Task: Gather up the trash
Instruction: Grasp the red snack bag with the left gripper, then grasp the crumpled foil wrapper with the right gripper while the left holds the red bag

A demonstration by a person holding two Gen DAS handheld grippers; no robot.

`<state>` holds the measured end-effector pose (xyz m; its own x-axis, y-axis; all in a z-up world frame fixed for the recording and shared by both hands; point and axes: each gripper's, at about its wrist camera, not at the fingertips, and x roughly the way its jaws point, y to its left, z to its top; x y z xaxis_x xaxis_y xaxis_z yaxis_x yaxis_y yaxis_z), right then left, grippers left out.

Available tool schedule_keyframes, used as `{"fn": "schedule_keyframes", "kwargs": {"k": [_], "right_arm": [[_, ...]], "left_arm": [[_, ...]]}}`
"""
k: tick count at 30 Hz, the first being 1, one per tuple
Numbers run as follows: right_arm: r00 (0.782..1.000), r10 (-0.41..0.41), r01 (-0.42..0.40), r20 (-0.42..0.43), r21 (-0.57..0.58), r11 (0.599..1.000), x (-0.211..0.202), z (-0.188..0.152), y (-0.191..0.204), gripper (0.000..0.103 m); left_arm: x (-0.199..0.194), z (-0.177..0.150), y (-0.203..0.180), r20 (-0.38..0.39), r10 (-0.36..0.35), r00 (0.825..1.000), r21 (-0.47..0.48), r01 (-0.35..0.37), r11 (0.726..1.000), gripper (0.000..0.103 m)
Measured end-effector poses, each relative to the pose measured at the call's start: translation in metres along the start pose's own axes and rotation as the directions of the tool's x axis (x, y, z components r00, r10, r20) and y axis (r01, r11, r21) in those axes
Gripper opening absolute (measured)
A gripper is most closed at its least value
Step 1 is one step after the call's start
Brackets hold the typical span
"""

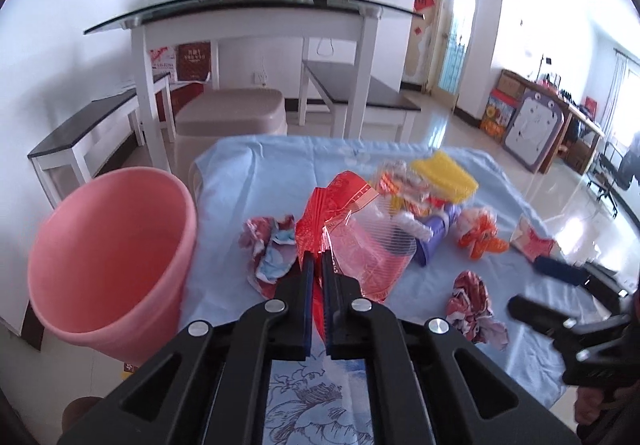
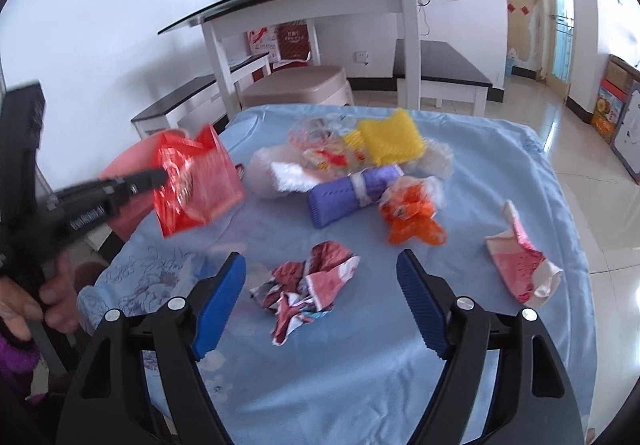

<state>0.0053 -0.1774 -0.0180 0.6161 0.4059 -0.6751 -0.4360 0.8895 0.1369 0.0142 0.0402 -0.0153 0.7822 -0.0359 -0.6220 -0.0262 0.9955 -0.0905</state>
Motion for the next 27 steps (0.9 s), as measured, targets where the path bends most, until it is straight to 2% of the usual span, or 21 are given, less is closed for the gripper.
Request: {"fn": "schedule_keyframes", "kwargs": {"k": [2,6,9,13,15,17,18,19,27], "right_arm": [[1.0,0.009,-0.009,-0.021,0.005,1.0,0.004,-0.002,0.001,0.073],[0.997,0.015,-0.014,-0.079,0.015,1.0,0.017,-0.005,0.005,0.071],[0.995,0.013,-0.012,-0.103,0.009,1.0,0.026,-0.007,0.007,0.063],[0.986,0.013,-0.007,-0.165,0.039,0.999,0.044,-0.008,0.004,0.044],[0.987,0.018,-0.011,-0.161,0.046,0.999,0.044,-0.008,0.004,0.041],[0.989,0.01,-0.007,-0.146,0.022,1.0,0.042,-0.006,0.007,0.033],[0.991,0.008,-0.006,-0.135,0.015,1.0,0.039,-0.005,0.008,0.027],[0.993,0.007,-0.005,-0.122,0.012,1.0,0.036,-0.003,0.009,0.011],[0.997,0.027,-0.026,-0.071,0.007,1.0,0.021,0.002,0.009,0.006]], "left_arm": [[-0.008,0.001,0.003,0.012,-0.002,1.0,-0.012,0.002,1.0,0.003],[-0.017,0.001,0.004,0.026,-0.01,1.0,-0.019,0.01,1.0,0.003],[-0.02,0.001,0.003,0.021,-0.014,1.0,-0.02,0.014,1.0,0.003],[-0.028,0.002,0.001,0.026,-0.009,1.0,-0.026,0.01,1.0,0.003],[-0.036,0.003,0.0,0.044,-0.003,0.999,-0.019,0.004,1.0,0.003],[-0.044,0.002,-0.001,0.061,0.004,0.998,-0.013,-0.003,1.0,0.003],[-0.047,0.002,-0.001,0.065,0.007,0.998,-0.012,-0.006,1.0,0.003],[-0.049,0.002,-0.002,0.068,0.01,0.998,-0.013,-0.01,1.0,0.003],[-0.06,0.001,-0.007,0.085,0.01,0.996,0.0,-0.01,1.0,0.003]]}}
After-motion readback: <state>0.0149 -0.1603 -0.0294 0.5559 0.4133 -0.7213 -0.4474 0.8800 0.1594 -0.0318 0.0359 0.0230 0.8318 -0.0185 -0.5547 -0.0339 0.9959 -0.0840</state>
